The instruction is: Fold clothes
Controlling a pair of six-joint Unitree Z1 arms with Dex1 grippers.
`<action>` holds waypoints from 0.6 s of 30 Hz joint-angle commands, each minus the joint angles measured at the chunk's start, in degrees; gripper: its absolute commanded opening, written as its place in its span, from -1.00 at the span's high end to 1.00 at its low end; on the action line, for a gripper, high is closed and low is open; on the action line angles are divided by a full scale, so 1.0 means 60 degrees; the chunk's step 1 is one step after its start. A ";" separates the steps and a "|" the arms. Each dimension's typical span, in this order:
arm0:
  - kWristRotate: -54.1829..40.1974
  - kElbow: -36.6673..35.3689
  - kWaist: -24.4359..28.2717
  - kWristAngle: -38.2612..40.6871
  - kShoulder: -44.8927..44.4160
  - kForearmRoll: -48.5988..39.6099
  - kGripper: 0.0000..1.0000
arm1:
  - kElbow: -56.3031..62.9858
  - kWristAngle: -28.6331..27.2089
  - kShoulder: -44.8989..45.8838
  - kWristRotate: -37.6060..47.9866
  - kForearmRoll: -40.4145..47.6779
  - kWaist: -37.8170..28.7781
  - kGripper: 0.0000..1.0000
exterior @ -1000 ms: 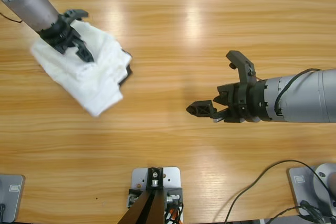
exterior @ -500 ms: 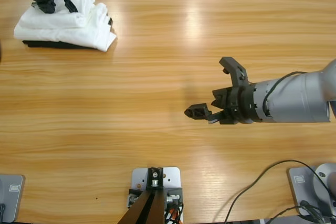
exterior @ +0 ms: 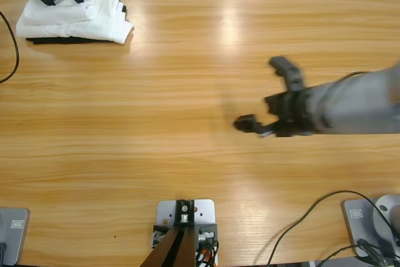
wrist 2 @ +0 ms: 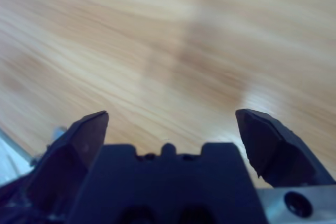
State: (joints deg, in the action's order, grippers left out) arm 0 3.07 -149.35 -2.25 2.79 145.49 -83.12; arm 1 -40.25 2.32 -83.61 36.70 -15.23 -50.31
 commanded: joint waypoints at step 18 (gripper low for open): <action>0.0336 1.6223 -0.1787 0.1205 -1.4146 0.4537 -1.00 | -0.1538 -0.2422 0.3037 -0.1884 -0.6515 0.0385 -0.99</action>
State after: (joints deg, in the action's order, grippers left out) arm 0 5.26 -64.02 -11.95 8.80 72.79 -64.42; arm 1 -49.91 -8.92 -65.40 27.71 -52.01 -49.49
